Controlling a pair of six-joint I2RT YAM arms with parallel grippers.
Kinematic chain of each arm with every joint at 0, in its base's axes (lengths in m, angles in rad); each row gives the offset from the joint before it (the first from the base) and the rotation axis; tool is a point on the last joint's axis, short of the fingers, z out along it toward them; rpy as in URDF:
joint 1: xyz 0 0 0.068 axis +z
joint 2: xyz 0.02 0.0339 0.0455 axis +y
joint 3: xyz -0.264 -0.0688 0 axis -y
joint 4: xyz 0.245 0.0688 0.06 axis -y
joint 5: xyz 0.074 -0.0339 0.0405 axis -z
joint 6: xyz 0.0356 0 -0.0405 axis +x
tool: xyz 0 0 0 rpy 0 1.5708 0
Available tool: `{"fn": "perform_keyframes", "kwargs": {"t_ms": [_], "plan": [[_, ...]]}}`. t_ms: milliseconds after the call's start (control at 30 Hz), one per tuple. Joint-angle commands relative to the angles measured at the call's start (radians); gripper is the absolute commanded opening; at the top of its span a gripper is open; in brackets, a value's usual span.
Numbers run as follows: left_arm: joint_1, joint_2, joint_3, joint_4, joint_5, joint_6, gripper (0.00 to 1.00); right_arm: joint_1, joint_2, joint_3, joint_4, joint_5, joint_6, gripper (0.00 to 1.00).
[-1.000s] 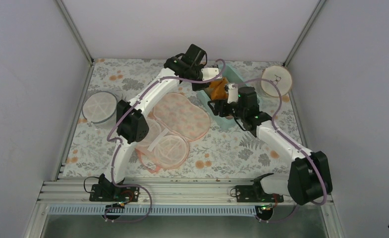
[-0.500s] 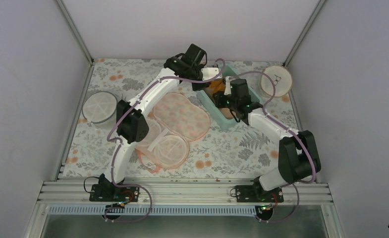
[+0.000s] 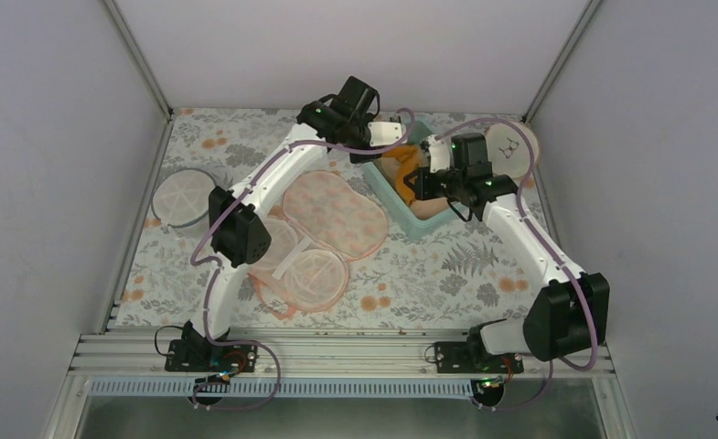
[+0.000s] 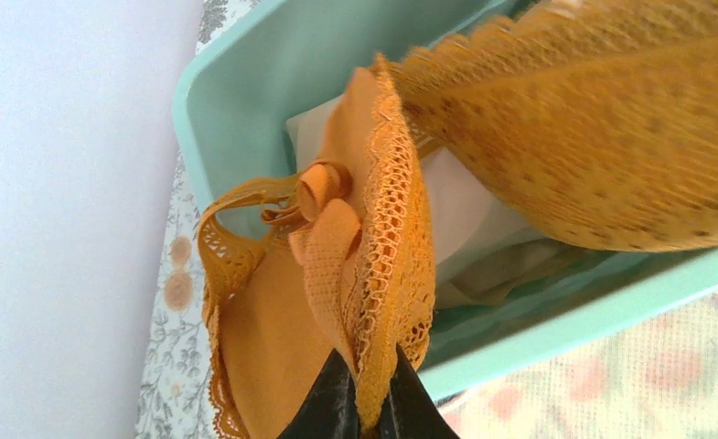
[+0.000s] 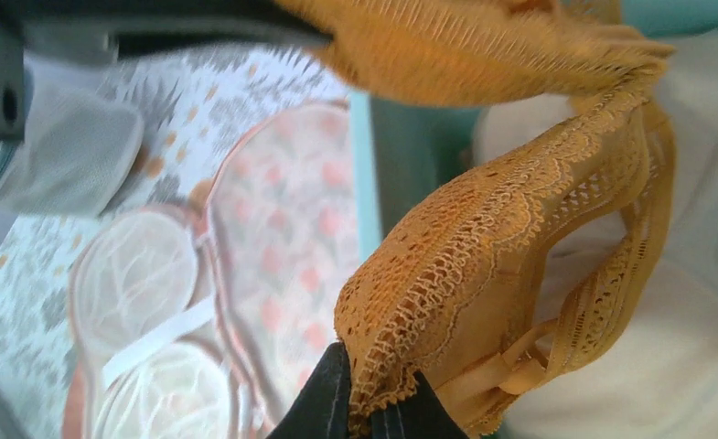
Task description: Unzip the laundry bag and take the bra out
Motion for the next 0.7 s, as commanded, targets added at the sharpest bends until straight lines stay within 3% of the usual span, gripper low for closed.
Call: {"fn": "perform_keyframes", "kwargs": {"t_ms": [0, 300, 667], "plan": [[0.002, -0.068, 0.019, -0.052, -0.054, 0.046, 0.02, -0.014, 0.011, 0.069, -0.211, -0.160, -0.116, 0.04], [-0.011, -0.130, -0.027, -0.143, -0.078, 0.064, 0.02, -0.034, 0.063, 0.201, -0.453, -0.086, -0.225, 0.04], [-0.035, -0.085, -0.018, -0.160, -0.087, 0.077, 0.04, -0.060, 0.114, 0.208, -0.476, 0.006, -0.234, 0.08]]}}
